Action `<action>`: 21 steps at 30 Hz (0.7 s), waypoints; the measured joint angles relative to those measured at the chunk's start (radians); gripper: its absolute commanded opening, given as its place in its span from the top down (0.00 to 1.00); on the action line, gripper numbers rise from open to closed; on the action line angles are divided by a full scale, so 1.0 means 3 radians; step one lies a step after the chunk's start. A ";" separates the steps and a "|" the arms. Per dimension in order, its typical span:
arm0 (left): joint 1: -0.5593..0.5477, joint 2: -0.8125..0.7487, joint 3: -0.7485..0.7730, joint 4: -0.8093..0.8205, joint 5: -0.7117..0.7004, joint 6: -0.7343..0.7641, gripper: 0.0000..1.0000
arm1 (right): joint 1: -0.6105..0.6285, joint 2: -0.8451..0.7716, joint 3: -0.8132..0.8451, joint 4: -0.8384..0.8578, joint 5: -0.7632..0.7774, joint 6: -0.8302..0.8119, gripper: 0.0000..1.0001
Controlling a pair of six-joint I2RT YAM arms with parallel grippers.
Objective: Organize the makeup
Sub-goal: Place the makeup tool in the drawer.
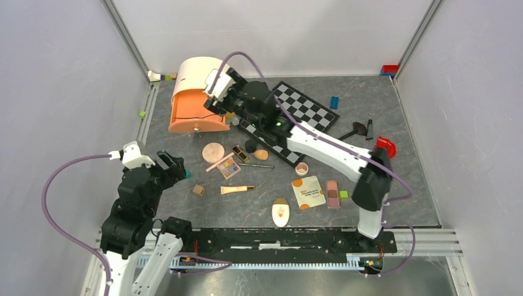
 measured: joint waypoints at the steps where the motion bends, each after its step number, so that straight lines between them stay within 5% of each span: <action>1: 0.0000 0.0003 -0.0004 0.0001 0.0001 0.0000 0.14 | 0.0001 -0.0137 -0.0109 -0.0014 0.0094 0.0074 0.20; 12: 0.0000 0.0100 -0.0017 0.0008 0.0020 0.0000 0.13 | -0.0022 -0.1770 -0.2003 -0.0748 0.1180 0.1300 0.14; 21: 0.0000 0.0270 -0.0020 0.0027 0.0031 0.0000 0.13 | -0.0062 -0.2290 -0.3073 -0.1714 0.1419 0.2299 0.12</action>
